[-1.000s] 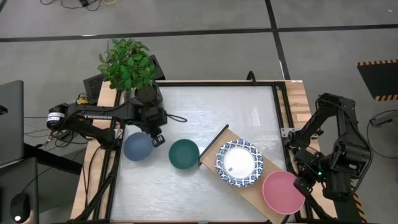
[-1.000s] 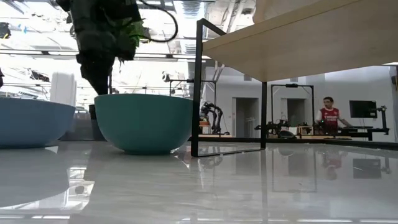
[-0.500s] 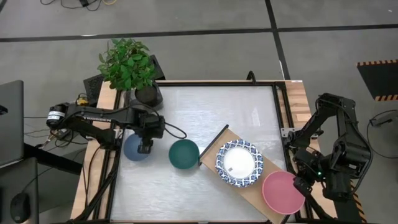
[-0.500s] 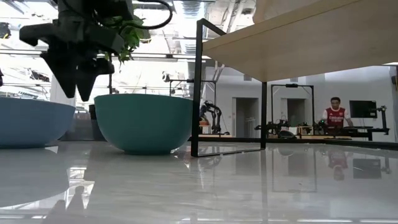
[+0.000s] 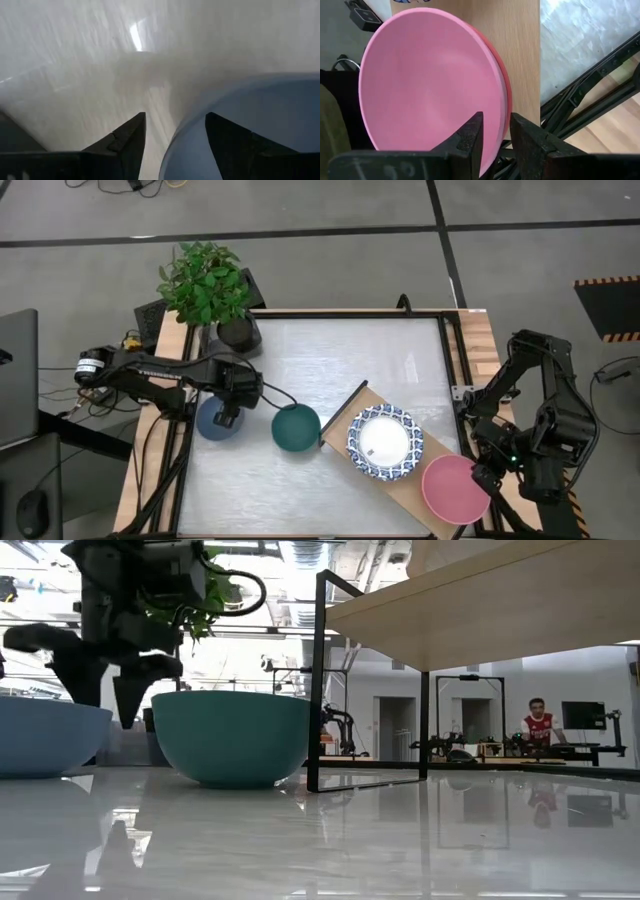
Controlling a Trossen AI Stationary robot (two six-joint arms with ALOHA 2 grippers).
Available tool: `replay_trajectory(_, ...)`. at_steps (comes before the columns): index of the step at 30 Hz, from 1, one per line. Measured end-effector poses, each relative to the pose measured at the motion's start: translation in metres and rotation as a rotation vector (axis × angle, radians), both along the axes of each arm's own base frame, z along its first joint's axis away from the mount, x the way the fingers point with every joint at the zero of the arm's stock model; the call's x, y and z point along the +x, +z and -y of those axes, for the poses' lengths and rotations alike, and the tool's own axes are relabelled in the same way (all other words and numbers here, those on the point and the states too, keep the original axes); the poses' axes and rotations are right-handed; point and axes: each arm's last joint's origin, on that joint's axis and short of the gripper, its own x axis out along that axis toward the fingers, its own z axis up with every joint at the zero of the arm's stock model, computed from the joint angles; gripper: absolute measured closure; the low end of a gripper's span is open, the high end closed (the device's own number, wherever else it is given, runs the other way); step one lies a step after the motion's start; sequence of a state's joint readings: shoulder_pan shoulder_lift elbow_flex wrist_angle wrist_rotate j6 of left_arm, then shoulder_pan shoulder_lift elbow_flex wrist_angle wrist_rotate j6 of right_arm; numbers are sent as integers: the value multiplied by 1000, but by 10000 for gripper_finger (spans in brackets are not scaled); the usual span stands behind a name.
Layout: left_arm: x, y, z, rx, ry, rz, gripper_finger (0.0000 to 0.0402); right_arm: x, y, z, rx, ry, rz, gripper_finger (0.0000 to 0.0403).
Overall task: Place and stack bowls onto a shelf
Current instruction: Stack the blue bowl on top of the pink bowl on the shelf
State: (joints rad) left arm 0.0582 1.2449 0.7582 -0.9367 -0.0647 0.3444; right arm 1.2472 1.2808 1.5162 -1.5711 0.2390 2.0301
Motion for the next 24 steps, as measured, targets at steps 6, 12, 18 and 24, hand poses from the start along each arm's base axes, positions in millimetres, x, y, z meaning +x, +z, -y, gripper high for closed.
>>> replay_trajectory(6,-3,-8,1,-6,-7,-15,239,0,0,0,3,-7,-2,280)
replay_trajectory(12,-2,-8,1,-5,4,-4,349,0,0,0,3,-8,-2,280)
replay_trajectory(18,-1,-4,0,-2,41,8,395,0,0,0,3,-7,-2,280)
replay_trajectory(24,4,10,-1,-6,218,37,401,0,0,0,3,-7,-2,280)
